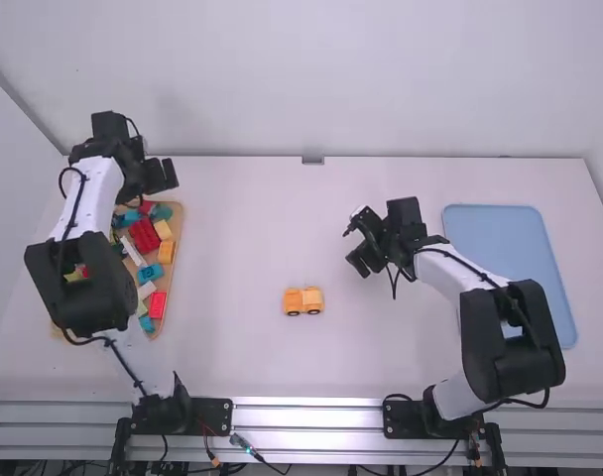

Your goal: Assemble lego blocks to make yellow taxi

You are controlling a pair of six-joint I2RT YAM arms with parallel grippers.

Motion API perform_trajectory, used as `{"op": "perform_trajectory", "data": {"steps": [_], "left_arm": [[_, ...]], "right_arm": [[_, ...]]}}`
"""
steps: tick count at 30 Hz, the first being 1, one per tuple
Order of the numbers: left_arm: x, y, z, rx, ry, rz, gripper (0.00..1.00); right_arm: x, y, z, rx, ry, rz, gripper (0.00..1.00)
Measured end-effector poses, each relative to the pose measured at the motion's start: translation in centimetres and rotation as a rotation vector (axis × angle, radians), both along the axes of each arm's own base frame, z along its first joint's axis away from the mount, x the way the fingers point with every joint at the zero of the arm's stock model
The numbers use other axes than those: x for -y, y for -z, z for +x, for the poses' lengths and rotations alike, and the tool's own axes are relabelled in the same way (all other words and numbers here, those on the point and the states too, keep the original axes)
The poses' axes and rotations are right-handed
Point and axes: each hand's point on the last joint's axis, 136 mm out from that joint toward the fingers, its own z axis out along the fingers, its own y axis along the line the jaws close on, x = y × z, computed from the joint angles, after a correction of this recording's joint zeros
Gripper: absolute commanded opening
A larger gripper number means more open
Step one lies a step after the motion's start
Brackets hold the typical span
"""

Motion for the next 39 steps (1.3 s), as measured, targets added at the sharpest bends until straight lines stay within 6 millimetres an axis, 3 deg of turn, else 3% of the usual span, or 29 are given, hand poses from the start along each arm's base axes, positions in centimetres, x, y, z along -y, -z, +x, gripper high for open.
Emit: {"op": "perform_trajectory", "data": {"steps": [4, 9, 14, 22, 30, 39], "left_arm": [[-0.5, 1.5, 0.5, -0.064, -0.031, -0.013, 0.99], [-0.8, 4.8, 1.3, -0.174, -0.055, -0.046, 1.0], [-1.0, 7.8, 0.4, -0.274, -0.113, -0.067, 0.87], [-1.3, 8.4, 0.0, -0.29, -0.195, -0.071, 0.81], [-1.1, 11.2, -0.8, -0.312, -0.223, -0.081, 0.76], [-1.2, 11.9, -0.7, -0.304, -0.222, -0.079, 0.7]], "right_arm": [[0.0, -0.1, 0.0, -0.009, 0.014, 0.006, 0.99], [0.0, -0.5, 0.1, -0.032, 0.029, 0.007, 0.99], [0.0, -0.8, 0.2, -0.034, 0.031, 0.008, 0.99], [0.0, -0.8, 0.2, -0.038, 0.034, 0.01, 0.99], [0.0, -0.7, 0.2, -0.04, 0.037, 0.011, 0.99], [0.0, -0.7, 0.2, -0.04, 0.037, 0.011, 0.99]]}}
